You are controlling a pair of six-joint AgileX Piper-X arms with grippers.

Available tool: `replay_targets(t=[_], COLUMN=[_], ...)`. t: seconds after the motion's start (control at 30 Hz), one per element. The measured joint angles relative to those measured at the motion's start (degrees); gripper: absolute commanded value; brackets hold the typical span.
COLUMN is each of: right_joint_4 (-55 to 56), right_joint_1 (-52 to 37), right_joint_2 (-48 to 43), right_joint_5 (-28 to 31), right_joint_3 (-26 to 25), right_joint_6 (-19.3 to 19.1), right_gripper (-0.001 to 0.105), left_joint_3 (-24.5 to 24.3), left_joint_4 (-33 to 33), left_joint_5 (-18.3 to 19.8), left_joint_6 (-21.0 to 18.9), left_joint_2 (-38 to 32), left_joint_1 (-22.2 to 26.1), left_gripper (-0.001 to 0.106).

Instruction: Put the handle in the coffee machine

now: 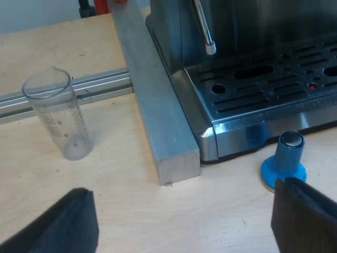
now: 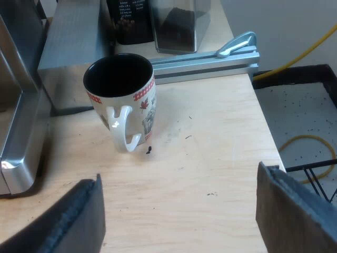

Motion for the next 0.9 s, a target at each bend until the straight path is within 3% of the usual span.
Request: replay_targets(t=[0.13, 0.33, 0.53, 0.7, 0.9], right_joint_4=[0.0, 1.5, 6.8, 11.7, 14.6], right_joint_1=[0.0, 0.0, 0.0, 0.0, 2.9], right_joint_2=[0.0, 0.0, 5.8, 13.7, 22.0], right_joint_5=[1.1, 0.9, -4.8, -10.5, -15.5], right_joint_3=[0.0, -0.8, -6.2, -11.4, -17.4], right_joint_6=[1.0, 1.6, 0.8, -3.6, -4.0], right_gripper=[0.063, 0.063, 0.063, 0.063, 0.063], left_joint_3=[0.0, -0.7, -4.5, -7.3, -9.1], left_joint_4=[0.0, 0.0, 0.1, 0.1, 0.9], left_joint_5=[0.2, 6.1, 9.7, 15.4, 23.3], left_joint_6=[0.1, 3.5, 6.4, 9.3, 10.8], left_joint_2=[0.0, 0.0, 0.7, 7.0, 14.6], left_joint_1=[0.0, 0.0, 0.0, 0.0, -0.1], left_gripper=[0.070, 0.073, 0.075, 0.075, 0.075])
